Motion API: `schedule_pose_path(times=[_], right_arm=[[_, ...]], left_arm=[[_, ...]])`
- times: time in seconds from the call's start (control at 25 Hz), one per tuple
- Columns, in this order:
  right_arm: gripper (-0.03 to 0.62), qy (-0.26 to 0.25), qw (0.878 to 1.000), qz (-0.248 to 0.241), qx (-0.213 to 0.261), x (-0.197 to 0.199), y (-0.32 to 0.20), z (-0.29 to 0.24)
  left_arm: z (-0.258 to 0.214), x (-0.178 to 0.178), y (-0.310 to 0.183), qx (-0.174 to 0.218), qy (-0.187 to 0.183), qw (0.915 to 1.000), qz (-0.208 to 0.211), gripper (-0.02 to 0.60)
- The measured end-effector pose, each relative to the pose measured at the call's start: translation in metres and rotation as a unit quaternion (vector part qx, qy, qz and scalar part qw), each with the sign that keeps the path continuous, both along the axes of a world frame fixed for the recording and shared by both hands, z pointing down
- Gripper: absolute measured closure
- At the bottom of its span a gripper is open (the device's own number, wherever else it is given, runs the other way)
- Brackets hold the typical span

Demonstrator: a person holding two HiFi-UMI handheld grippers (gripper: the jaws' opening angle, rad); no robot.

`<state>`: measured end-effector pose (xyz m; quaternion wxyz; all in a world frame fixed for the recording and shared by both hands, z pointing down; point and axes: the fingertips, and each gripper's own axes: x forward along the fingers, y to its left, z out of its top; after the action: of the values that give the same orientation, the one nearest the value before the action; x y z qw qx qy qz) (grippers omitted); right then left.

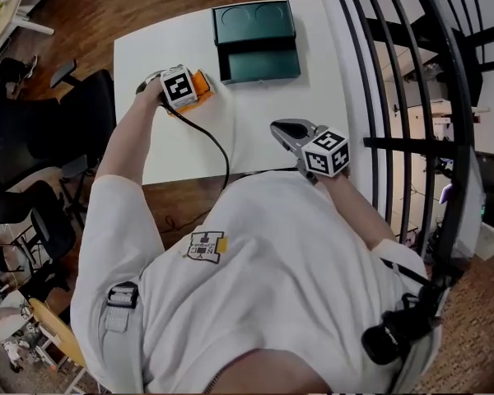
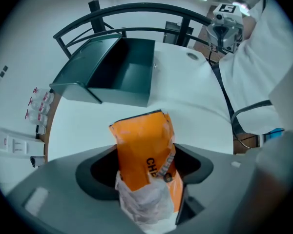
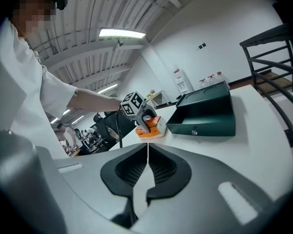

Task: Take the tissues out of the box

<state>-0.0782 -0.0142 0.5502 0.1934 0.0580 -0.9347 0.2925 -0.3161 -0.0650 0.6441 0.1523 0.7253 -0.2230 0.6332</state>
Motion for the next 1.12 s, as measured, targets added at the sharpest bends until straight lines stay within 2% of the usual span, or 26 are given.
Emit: schedule_pose_path(times=[0.24, 0.36, 0.44, 0.52, 0.6, 0.68, 0.72, 0.84, 0.88, 0.92, 1.04, 1.12], right_arm=[[0.588, -0.002, 1.000, -0.007, 0.006, 0.004, 0.000, -0.019], [0.588, -0.005, 1.000, -0.018, 0.013, -0.005, 0.000, -0.027], [0.588, -0.008, 0.999, -0.029, 0.019, -0.013, 0.000, -0.032], [0.588, -0.012, 0.999, -0.039, 0.026, -0.023, 0.001, -0.037], [0.588, -0.017, 0.998, -0.050, 0.034, -0.035, 0.004, -0.040], [0.588, -0.019, 0.997, -0.063, 0.038, -0.046, 0.011, -0.041], [0.588, -0.019, 0.997, -0.070, 0.039, -0.052, 0.015, -0.039], [0.588, -0.009, 0.995, -0.096, 0.040, -0.063, 0.035, -0.028], [0.588, -0.003, 0.994, -0.105, 0.041, -0.065, 0.042, -0.022], [0.588, 0.003, 0.993, -0.112, 0.041, -0.067, 0.048, -0.016], [0.588, 0.022, 0.991, -0.128, 0.040, -0.071, 0.065, 0.001], [0.588, 0.033, 0.990, -0.134, 0.038, -0.073, 0.074, 0.013]], left_arm=[[-0.016, 0.016, 0.002, 0.003, 0.004, 1.0000, 0.000, 0.192], [-0.034, 0.008, 0.005, 0.019, -0.007, 0.9998, -0.007, 0.192], [-0.054, -0.005, 0.007, 0.042, -0.008, 0.9987, -0.030, 0.192], [-0.081, -0.012, 0.010, 0.074, 0.013, 0.9952, -0.062, 0.192], [-0.110, -0.010, 0.020, 0.112, 0.061, 0.9867, -0.100, 0.192], [-0.128, 0.002, 0.041, 0.144, 0.140, 0.9684, -0.149, 0.201], [-0.131, 0.010, 0.055, 0.155, 0.186, 0.9540, -0.177, 0.230], [-0.118, 0.044, 0.098, 0.176, 0.311, 0.8956, -0.264, 0.306], [-0.106, 0.056, 0.110, 0.178, 0.335, 0.8792, -0.288, 0.330], [-0.093, 0.068, 0.122, 0.177, 0.349, 0.8682, -0.305, 0.342], [-0.055, 0.099, 0.151, 0.163, 0.364, 0.8543, -0.333, 0.395], [-0.039, 0.112, 0.162, 0.158, 0.373, 0.8444, -0.351, 0.453]])
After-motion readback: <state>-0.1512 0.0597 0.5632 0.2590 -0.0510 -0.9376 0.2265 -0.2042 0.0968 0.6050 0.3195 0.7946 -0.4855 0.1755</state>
